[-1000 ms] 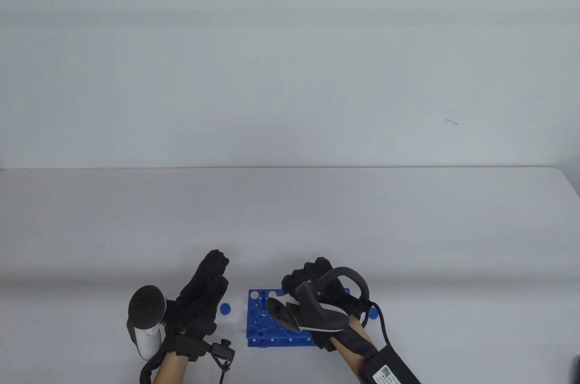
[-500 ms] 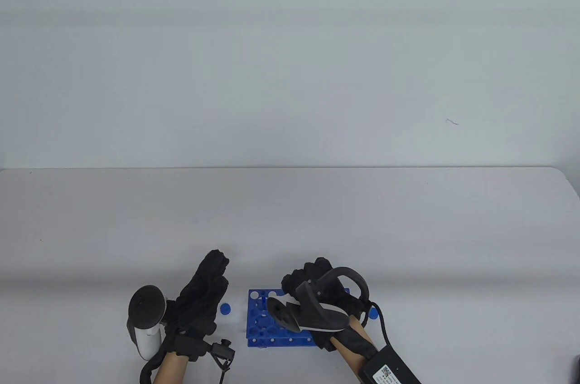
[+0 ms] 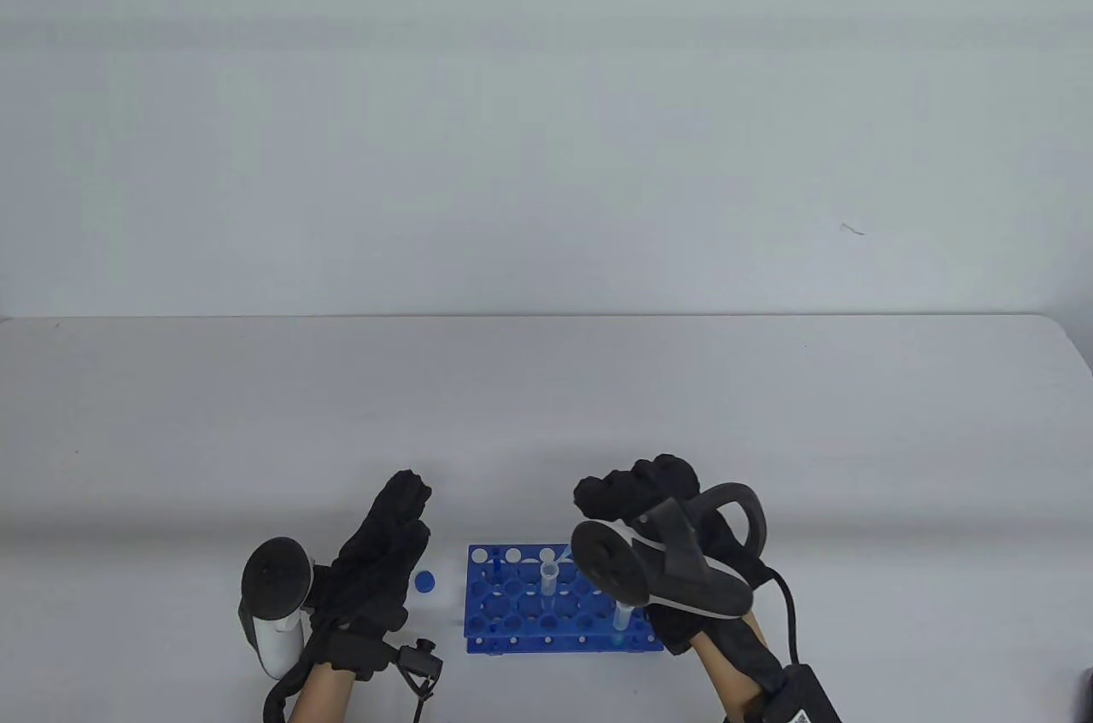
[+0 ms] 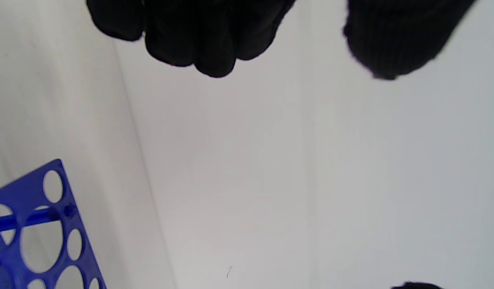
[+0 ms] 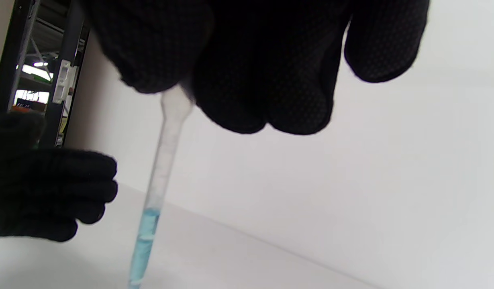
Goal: Press a plastic transfer pipette bulb to move liquid between test tubes
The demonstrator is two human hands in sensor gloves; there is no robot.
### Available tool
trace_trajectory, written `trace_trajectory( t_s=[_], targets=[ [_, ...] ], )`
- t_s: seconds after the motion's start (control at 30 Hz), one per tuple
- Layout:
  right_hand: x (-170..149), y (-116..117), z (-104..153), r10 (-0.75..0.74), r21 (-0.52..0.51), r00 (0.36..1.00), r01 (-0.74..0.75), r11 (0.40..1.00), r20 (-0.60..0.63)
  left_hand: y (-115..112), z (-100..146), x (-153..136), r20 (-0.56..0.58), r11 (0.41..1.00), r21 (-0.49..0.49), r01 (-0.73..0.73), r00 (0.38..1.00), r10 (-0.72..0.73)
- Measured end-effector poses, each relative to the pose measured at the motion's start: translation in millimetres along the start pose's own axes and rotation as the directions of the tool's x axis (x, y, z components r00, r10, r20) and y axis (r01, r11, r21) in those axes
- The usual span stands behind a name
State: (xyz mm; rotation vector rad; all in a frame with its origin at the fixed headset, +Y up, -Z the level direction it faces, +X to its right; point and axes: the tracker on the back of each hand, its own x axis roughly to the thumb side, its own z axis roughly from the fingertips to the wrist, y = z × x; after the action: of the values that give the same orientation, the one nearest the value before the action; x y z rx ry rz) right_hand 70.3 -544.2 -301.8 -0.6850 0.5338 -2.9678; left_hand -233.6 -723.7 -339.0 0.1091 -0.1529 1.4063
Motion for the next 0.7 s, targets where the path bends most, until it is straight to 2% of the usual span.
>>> trace_trajectory(
  t_s=[0.13,0.27,0.43,0.7],
  targets=[
    [-16.8,-19.3,12.3,-0.015,0.074,0.999,0.019,0.997,-0.049,0.0,0.1,-0.1,-0.001,1.0,0.001,0.001,1.0,-0.001],
    [-27.0,-24.2,19.4,0.002,0.12,0.996,0.009,0.993,-0.091,-0.1,0.2,-0.2,-0.001,1.0,0.001,0.004,1.0,-0.004],
    [-27.4,-13.3,15.7,0.023,0.221,0.995,-0.001,0.975,-0.095,-0.1,0.4,-0.5,-0.002,1.0,0.002,0.007,1.0,-0.007],
    [-21.7,5.4,5.9,0.035,0.282,0.997,-0.014,0.959,-0.072,-0.1,0.3,-0.5,-0.002,1.0,0.001,0.007,1.0,-0.007]
  ],
)
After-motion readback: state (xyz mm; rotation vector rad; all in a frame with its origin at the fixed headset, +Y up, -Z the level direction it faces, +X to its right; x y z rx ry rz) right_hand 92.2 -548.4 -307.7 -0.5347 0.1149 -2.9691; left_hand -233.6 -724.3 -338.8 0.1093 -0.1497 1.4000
